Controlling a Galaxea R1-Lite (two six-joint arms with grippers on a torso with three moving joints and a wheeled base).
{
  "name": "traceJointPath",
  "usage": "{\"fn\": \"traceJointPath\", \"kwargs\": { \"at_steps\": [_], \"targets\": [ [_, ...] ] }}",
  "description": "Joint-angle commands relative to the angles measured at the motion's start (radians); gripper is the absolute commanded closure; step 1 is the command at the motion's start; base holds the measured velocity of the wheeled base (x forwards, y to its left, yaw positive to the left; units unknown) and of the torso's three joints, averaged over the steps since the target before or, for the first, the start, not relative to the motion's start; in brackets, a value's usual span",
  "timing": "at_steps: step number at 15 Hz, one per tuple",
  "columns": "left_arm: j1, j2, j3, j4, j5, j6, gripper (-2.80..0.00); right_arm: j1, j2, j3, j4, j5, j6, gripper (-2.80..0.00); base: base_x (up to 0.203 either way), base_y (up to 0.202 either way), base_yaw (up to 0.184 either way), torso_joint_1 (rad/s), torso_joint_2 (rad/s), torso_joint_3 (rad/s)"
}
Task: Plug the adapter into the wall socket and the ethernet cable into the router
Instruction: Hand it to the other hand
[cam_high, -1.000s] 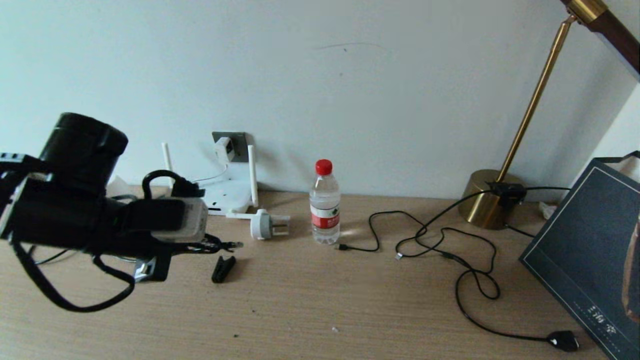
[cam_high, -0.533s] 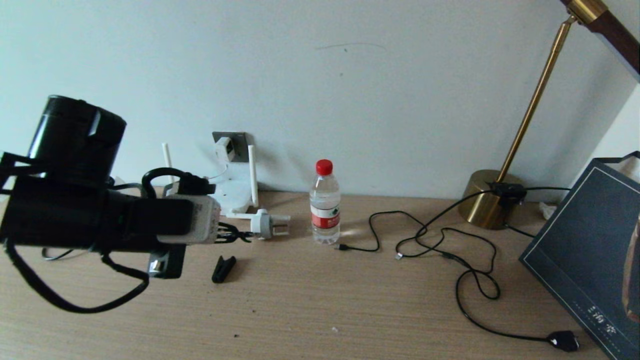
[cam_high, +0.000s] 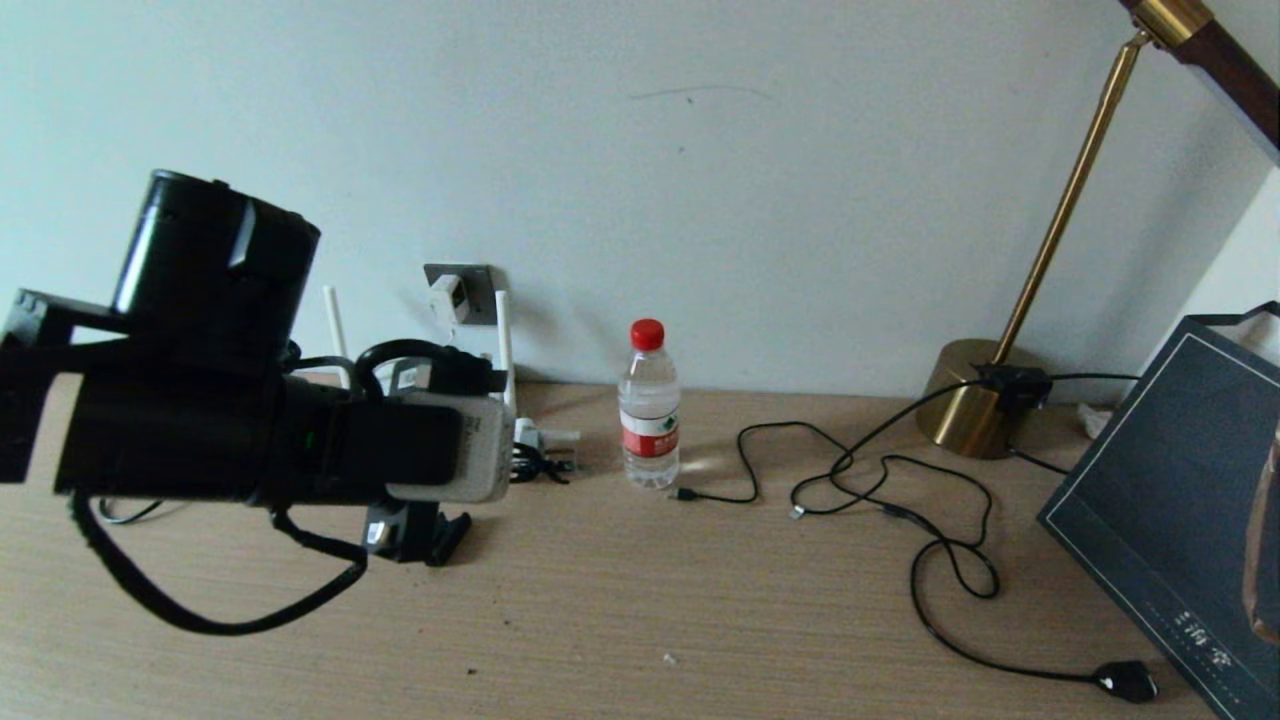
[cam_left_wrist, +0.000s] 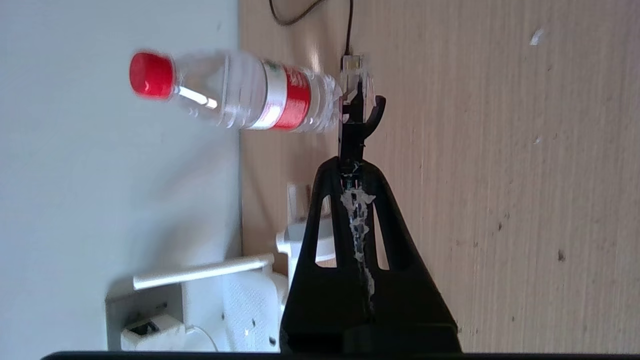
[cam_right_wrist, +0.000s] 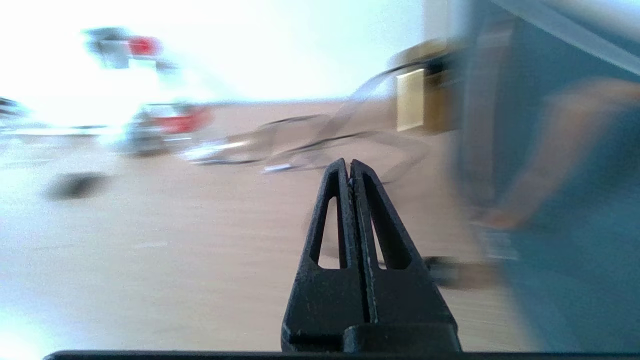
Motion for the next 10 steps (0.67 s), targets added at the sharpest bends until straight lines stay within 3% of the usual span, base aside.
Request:
{"fn": "traceJointPath", "kwargs": {
  "at_steps": [1,4,7,10],
  "targets": [
    [-0.009,0.003,0.021,0.0,0.0,0.007,0.0,0.001,0.322,-0.102,-0.018,0.15,0.086,0.0,0.0,0.0,0.0,0.0,0.0,0.0],
    [-0.01,0.01,0.036,-0.03,-0.002,0.005,0.0,0.002,0.585,-0.228,-0.09,0.3,0.237,0.0,0.0,0.0,0.0,0.0,0.0,0.0],
    [-0.016,0.045,0.033,-0.068,-0.003,0.005,0.0,0.012,0.76,-0.346,-0.125,0.401,0.366,0.0,0.0,0.0,0.0,0.0,0.0,0.0],
    [-0.041,0.053,0.024,-0.103,-0.005,-0.022,0.0,0.116,0.775,-0.379,-0.133,0.431,0.389,0.0,0.0,0.0,0.0,0.0,0.0,0.0]
  ]
}}
